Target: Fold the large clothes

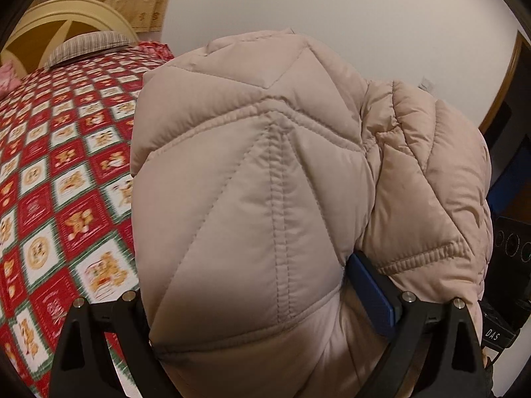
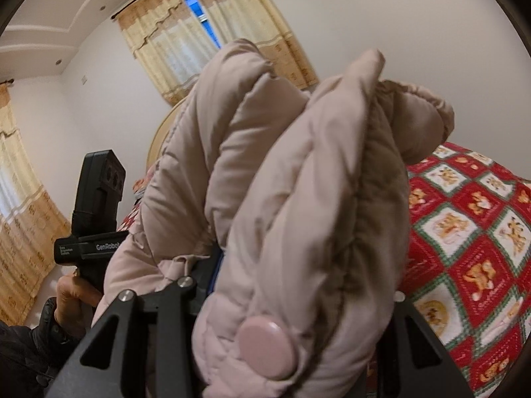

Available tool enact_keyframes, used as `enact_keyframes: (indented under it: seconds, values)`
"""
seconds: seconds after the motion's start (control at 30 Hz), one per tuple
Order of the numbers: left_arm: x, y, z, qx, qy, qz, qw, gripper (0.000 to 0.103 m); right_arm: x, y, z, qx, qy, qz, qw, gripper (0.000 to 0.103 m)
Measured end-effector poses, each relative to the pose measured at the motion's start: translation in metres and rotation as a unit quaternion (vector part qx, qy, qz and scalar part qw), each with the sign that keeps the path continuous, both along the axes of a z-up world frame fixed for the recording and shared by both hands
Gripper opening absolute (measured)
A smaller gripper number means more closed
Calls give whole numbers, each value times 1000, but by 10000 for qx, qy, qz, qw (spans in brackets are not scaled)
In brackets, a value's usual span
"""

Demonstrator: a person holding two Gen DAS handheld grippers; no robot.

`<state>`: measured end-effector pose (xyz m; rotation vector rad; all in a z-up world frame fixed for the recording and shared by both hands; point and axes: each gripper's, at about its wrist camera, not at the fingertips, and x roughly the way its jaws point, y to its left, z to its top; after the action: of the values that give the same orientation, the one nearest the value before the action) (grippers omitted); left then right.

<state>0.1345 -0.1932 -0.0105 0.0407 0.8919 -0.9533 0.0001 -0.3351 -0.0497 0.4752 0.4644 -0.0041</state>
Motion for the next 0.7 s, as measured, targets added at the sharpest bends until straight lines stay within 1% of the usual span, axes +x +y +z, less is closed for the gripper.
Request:
enact_keyframes:
  seconds: [0.23,0.27,0.37,0.43,0.47,0.6,0.7]
  values:
    - [10,-42,-9,95,-12,-293,9995,96,-7,7,3,79,6,-319,9995,44]
    - [9,-47,-9,97,-3,-325,9994,96,2,12,4,76,16,-366,9993,44]
    - [10,-67,-12,140,35,-491,9987,96,-4,12,6,88,51,-529,9985,44]
    - [15,-79,-12,172,22,-579,9982,96,2,22,7,100,82,-637,9979,44]
    - [16,-86,-11,183,6,-629,9979,96,-1,20,7,87,110,-704,9974,44]
    - [23,-109,-11,129,41,-741,9972,96,5,21,11,67,179,-864,9961,44]
    - [30,-124,-14,94,113,-762,9970,96,9,29,16,-60,246,-894,9957,44]
